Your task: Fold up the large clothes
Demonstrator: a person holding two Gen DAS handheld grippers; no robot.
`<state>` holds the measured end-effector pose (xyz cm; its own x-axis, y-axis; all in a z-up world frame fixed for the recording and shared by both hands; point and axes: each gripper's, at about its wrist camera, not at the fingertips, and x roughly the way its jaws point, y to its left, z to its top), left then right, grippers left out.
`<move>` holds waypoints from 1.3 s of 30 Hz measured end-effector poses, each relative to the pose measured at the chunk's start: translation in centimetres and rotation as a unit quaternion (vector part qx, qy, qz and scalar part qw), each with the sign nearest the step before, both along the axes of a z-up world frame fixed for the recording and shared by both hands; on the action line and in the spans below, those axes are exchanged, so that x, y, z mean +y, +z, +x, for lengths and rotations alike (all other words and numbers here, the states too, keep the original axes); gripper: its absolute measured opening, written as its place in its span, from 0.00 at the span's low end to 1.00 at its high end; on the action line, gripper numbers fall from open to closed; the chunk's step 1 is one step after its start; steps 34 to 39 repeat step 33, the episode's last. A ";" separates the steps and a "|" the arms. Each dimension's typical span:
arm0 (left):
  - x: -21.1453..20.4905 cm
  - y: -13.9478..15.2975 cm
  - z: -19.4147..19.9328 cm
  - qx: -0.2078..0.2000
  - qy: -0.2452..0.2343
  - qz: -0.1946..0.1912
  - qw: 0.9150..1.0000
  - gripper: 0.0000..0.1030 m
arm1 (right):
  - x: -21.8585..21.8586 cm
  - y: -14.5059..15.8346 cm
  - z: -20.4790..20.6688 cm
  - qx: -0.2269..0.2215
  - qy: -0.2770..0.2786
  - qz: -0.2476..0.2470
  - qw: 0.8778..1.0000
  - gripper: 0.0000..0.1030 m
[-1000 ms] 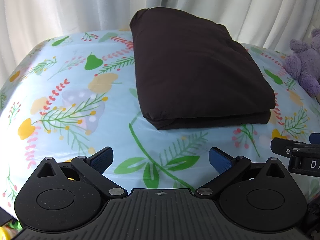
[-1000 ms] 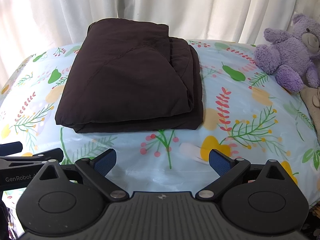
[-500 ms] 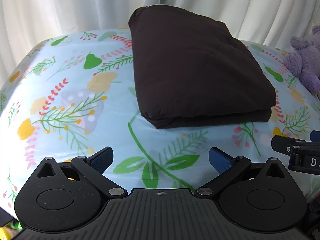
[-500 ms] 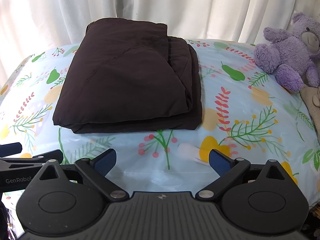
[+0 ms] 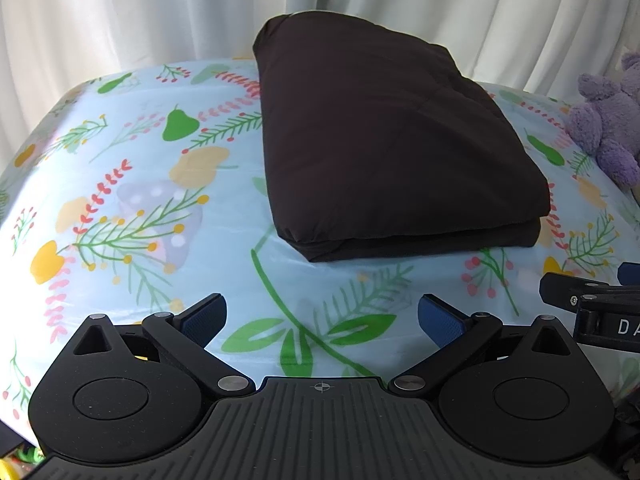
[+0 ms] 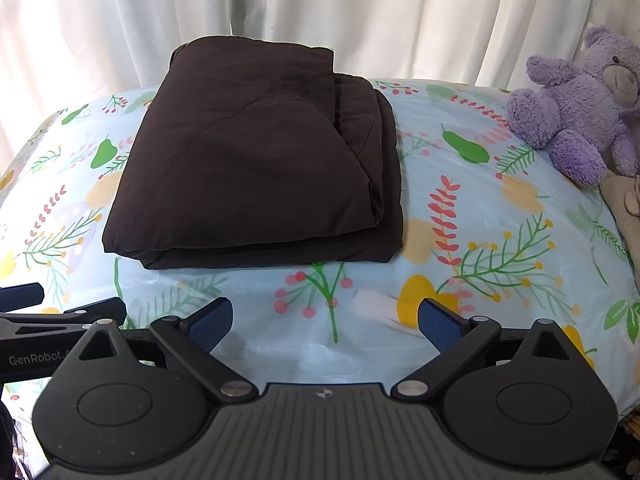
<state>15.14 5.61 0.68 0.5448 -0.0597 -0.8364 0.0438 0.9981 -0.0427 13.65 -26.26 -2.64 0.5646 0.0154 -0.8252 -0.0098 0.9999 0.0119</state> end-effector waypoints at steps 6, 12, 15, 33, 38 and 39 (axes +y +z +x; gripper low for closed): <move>-0.1 0.0 0.1 -0.002 -0.004 0.000 1.000 1.00 | 0.0 0.0 0.1 0.000 0.000 0.000 1.000 0.96; -0.2 0.1 0.3 -0.003 -0.005 -0.003 1.000 1.00 | 0.0 0.0 0.4 0.000 0.001 0.000 1.000 0.96; -0.2 0.1 0.4 -0.003 -0.006 -0.004 1.000 1.00 | -0.1 0.0 0.5 -0.001 0.002 0.000 1.000 0.96; -0.6 0.1 1.1 -0.016 -0.013 -0.003 1.000 1.00 | 0.2 0.0 1.4 -0.004 -0.003 -0.001 1.000 0.96; -0.6 0.1 1.1 -0.016 -0.013 -0.003 1.000 1.00 | 0.2 0.0 1.4 -0.004 -0.003 -0.001 1.000 0.96; -0.6 0.1 1.1 -0.016 -0.013 -0.003 1.000 1.00 | 0.2 0.0 1.4 -0.004 -0.003 -0.001 1.000 0.96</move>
